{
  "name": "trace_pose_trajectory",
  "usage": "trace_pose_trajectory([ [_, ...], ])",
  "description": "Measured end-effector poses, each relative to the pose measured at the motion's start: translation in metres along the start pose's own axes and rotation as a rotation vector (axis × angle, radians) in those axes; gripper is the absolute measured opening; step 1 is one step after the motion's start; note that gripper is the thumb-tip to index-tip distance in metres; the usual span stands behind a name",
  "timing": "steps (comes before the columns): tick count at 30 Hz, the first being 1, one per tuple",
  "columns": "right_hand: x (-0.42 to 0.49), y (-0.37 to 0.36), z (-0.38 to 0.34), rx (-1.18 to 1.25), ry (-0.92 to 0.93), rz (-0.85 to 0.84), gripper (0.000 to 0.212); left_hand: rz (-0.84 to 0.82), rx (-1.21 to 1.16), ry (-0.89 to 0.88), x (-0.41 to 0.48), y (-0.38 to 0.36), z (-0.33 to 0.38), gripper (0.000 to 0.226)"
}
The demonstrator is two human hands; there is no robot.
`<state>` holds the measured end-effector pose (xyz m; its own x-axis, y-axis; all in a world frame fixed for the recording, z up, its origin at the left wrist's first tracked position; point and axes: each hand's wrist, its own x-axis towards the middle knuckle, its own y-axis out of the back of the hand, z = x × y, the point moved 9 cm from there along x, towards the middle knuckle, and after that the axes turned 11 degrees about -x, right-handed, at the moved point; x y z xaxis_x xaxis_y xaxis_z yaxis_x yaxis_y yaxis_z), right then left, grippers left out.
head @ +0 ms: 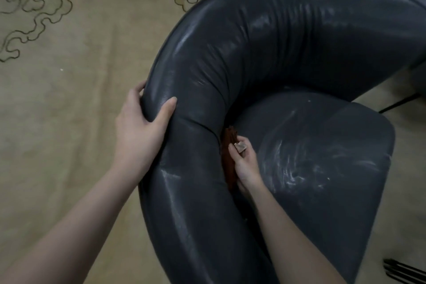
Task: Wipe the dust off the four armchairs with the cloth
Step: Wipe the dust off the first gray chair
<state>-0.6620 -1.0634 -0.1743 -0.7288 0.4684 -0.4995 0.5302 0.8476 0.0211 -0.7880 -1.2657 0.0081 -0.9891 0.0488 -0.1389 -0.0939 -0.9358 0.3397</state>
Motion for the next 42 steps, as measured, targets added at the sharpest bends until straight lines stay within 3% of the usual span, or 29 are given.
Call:
trace_pose_trajectory([
  [4, 0.023, -0.006, 0.033, 0.039, -0.093, -0.056, 0.016, 0.015, 0.012, 0.013, 0.001, -0.001, -0.001, 0.052],
  [8, 0.042, -0.01, 0.061, -0.073, -0.138, -0.071, 0.018, 0.032, 0.008, 0.022, 0.001, 0.0, -0.004, 0.045],
  [16, 0.054, -0.019, 0.096, -0.247, -0.147, -0.101, 0.02, 0.041, -0.032, 0.009, 0.0, 0.0, -0.007, 0.054],
  [21, 0.047, -0.028, 0.099, -0.131, -0.212, -0.087, 0.022, 0.048, -0.009, -0.013, 0.001, 0.001, -0.007, 0.053],
  [27, 0.03, -0.03, 0.069, 0.115, -0.208, -0.065, 0.021, 0.037, 0.004, -0.007, 0.001, -0.001, -0.005, 0.046],
  [38, -0.008, -0.019, -0.005, 0.231, -0.096, -0.047, 0.017, 0.03, 0.013, -0.01, 0.003, 0.0, -0.007, 0.047],
  [42, -0.018, -0.012, -0.028, 0.165, 0.01, 0.001, 0.018, 0.026, 0.021, -0.013, 0.004, 0.0, -0.007, 0.051],
])
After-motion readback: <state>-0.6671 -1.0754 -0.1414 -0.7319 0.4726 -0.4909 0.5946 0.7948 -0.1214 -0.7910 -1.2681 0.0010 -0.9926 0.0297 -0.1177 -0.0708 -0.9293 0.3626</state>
